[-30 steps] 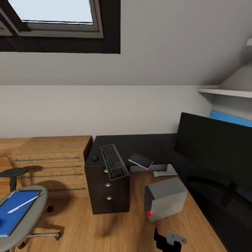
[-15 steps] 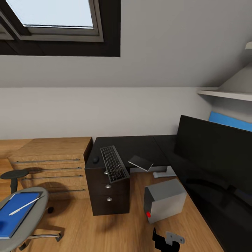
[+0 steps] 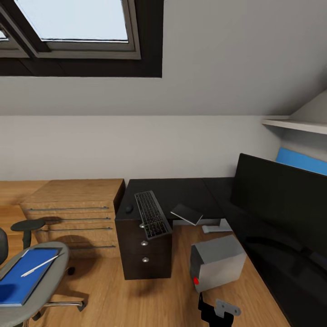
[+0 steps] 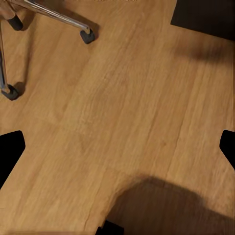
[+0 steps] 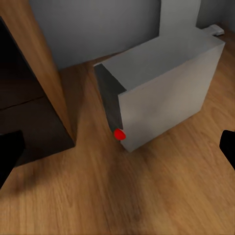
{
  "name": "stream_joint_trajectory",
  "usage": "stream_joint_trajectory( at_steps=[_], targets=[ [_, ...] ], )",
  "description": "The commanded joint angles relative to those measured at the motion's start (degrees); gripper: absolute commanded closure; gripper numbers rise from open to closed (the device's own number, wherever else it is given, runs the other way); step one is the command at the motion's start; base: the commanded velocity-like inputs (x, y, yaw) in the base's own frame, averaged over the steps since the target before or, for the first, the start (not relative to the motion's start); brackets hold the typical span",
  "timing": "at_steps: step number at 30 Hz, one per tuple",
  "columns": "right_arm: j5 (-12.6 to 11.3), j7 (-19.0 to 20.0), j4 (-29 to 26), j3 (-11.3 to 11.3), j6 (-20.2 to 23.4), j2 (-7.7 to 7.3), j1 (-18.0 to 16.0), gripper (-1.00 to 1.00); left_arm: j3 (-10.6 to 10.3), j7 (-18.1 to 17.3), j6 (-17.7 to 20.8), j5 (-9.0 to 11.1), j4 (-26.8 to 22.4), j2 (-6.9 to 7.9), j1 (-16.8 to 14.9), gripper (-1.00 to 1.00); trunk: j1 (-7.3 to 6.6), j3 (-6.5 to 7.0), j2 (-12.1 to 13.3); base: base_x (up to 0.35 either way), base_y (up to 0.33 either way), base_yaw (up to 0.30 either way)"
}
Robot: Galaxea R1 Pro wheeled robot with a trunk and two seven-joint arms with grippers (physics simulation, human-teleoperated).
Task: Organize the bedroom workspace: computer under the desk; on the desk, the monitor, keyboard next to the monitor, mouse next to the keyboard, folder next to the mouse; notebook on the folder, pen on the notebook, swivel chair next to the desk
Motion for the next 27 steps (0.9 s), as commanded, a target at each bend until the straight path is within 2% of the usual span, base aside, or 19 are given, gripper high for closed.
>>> stream_joint_trajectory(
  at_steps=[1,7,11,14,27],
  targets=[
    [-0.2,-0.4,0.1,0.5,-0.2,0.02,-0.1,-1.0,-0.6,0.4,-0.2,0.2,0.0,0.03,0.0,-1.0,-0.22,0.12,0.4,0.0,0.0,0.027],
    [-0.2,-0.4,0.1,0.4,-0.3,-0.01,0.0,-1.0,-0.7,0.5,-1.0,0.1,-0.5,-0.23,0.0,-1.0,-1.54,1.19,2.8,0.0,0.0,0.01],
    [-0.2,-0.4,0.1,0.4,-0.3,-0.06,0.0,-1.0,-0.7,0.4,-4.3,0.1,-1.1,-0.35,0.0,-1.0,-2.42,1.91,4.4,-0.007,-0.002,0.002],
    [-0.2,-0.4,0.1,0.4,-0.3,-0.08,0.0,-1.0,-0.8,0.4,-5.2,0.0,-1.1,-0.4,0.0,-1.0,-3.08,2.45,5.6,-0.116,-0.024,0.001],
    [-0.2,-0.4,0.1,0.4,-0.3,-0.1,0.0,-1.0,-1.9,0.5,-5.9,-0.5,-0.7,-0.33,-0.1,-1.0,-5.94,4.78,10.8,-0.297,-0.006,0.0]
  ],
)
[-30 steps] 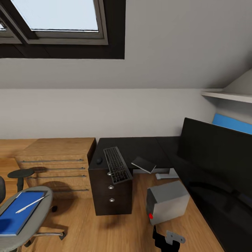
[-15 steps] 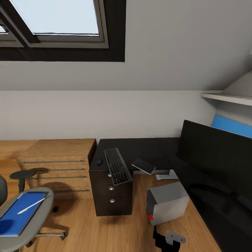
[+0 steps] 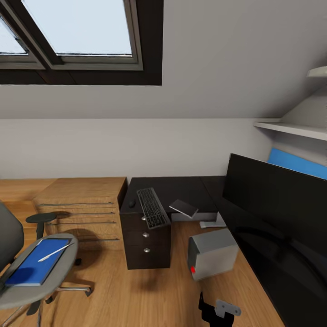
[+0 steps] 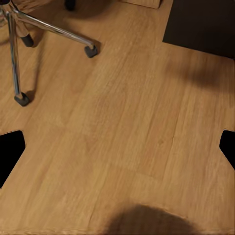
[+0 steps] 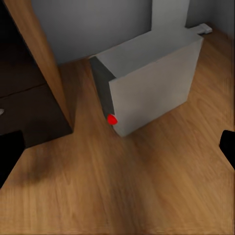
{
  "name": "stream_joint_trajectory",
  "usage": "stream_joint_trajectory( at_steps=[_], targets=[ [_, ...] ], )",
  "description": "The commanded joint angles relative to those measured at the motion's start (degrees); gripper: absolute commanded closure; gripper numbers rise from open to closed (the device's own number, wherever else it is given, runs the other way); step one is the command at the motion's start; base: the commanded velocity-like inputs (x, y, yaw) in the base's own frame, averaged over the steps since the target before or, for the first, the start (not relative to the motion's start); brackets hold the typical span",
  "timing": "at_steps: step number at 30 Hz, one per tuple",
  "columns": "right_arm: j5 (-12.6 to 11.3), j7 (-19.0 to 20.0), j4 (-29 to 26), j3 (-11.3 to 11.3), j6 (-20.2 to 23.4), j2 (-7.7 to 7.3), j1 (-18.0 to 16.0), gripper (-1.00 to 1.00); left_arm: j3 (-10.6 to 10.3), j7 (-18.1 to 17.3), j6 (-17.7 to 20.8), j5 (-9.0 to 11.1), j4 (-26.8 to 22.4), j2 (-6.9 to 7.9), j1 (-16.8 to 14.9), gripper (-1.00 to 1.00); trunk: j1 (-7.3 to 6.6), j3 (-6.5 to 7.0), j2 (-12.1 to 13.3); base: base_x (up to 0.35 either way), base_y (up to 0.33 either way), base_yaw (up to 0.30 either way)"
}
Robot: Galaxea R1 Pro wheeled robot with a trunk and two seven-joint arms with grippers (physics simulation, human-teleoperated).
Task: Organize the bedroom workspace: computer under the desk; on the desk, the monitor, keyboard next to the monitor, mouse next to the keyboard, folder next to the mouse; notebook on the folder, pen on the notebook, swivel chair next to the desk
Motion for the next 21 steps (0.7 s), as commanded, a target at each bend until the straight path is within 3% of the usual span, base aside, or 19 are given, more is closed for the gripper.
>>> stream_joint_trajectory(
  at_steps=[1,21],
  targets=[
    [-0.2,-0.4,0.1,0.5,-0.2,0.03,-0.1,-1.0,-0.5,0.5,-0.2,0.2,0.0,0.05,0.0,-1.0,-0.26,0.11,0.4,-0.332,-0.005,0.0],
    [-0.2,-0.3,0.2,0.5,-0.1,-0.05,-0.1,-1.0,-0.5,0.7,-0.2,0.2,0.0,-0.03,-0.1,-1.0,-4.65,3.32,8.4,-0.334,-0.105,0.027]
  ],
)
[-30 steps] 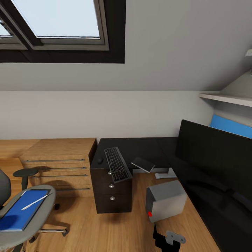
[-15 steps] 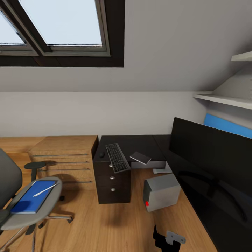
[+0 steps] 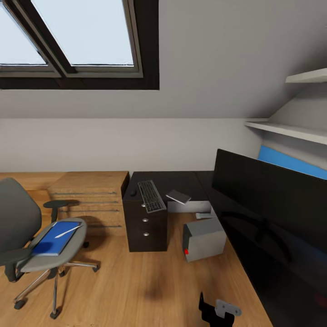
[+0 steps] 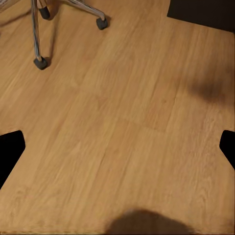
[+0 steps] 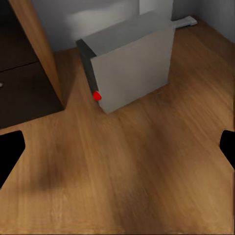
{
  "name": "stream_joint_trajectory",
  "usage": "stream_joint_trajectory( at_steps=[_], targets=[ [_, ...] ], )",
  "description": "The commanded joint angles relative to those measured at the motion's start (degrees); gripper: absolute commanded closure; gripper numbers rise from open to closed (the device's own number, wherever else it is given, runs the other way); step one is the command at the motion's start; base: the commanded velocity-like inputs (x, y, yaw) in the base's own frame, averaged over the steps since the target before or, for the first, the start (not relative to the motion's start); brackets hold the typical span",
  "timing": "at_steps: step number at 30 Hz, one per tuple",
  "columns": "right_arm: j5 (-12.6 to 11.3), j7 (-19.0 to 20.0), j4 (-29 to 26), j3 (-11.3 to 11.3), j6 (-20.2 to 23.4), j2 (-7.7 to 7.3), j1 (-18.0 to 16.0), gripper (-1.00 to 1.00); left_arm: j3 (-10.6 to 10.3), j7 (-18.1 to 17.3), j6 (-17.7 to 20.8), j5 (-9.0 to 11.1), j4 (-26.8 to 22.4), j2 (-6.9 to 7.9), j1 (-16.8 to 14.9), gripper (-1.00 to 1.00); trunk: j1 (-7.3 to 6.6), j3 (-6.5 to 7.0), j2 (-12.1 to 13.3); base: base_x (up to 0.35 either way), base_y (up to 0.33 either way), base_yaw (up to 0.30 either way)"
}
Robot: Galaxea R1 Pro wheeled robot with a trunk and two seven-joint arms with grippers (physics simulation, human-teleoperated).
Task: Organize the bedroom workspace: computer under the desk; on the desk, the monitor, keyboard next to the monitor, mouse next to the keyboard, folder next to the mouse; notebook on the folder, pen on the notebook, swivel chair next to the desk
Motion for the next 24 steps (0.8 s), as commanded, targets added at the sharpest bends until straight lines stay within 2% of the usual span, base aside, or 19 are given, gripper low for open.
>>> stream_joint_trajectory(
  at_steps=[1,24],
  targets=[
    [-0.2,-0.3,0.1,0.5,-0.1,0.02,-0.1,-1.0,-0.5,0.5,-0.2,0.3,0.0,0.05,-0.1,-1.0,-0.25,0.03,0.3,-0.334,-0.127,0.107],
    [-0.1,-0.3,0.1,0.5,-0.1,0.01,-0.1,-1.0,-0.5,0.5,-0.3,0.3,0.1,-0.04,0.0,-1.0,-5.3,3.84,9.6,-0.334,-0.127,0.018]
  ],
)
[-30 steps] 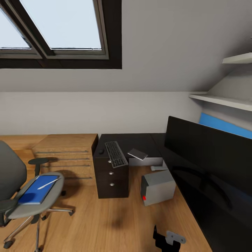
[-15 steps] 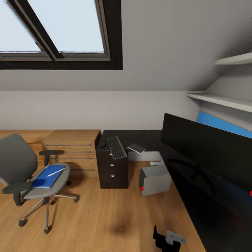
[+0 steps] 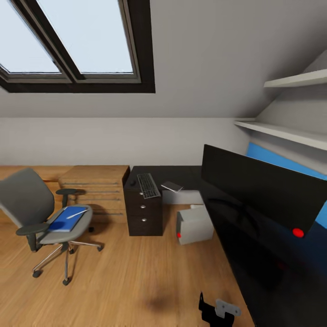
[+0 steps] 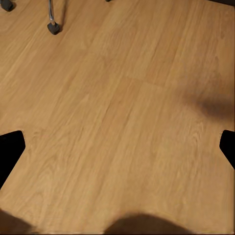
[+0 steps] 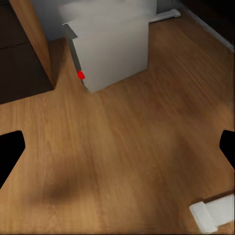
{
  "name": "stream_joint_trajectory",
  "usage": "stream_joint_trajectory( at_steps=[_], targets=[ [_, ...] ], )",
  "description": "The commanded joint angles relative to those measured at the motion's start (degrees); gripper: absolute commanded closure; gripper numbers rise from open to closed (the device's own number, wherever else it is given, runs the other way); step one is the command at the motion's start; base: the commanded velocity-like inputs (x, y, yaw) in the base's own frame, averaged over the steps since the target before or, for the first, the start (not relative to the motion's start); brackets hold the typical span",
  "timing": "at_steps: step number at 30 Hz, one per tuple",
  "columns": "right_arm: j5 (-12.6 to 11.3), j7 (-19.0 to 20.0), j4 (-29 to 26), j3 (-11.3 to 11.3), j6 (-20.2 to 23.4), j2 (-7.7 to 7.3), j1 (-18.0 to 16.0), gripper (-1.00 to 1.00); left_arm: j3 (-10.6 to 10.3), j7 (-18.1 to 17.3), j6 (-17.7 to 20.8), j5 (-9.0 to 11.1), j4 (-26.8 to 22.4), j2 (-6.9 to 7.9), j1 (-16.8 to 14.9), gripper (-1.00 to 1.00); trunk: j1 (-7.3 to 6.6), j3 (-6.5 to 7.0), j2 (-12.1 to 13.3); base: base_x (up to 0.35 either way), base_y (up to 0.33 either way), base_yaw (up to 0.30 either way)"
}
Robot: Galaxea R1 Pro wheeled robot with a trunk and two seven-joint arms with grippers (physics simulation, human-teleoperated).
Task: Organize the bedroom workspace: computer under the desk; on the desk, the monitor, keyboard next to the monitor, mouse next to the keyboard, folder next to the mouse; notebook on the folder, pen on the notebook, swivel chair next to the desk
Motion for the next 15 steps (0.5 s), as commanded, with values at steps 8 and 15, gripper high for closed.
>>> stream_joint_trajectory(
  at_steps=[8,15],
  targets=[
    [-0.1,-0.3,0.0,0.5,-0.3,-0.21,-0.1,-1.0,-0.3,1.8,-0.5,0.1,-0.3,0.0,-0.1,-1.0,-1.78,1.34,3.1,-0.267,-0.132,0.0],
    [0.1,-0.6,-15.0,0.7,4.3,0.05,-0.3,-1.0,-0.2,9.9,17.1,0.0,-23.0,0.74,-0.1,-1.0,-3.32,2.6,5.9,-0.038,-0.03,0.0]
  ],
)
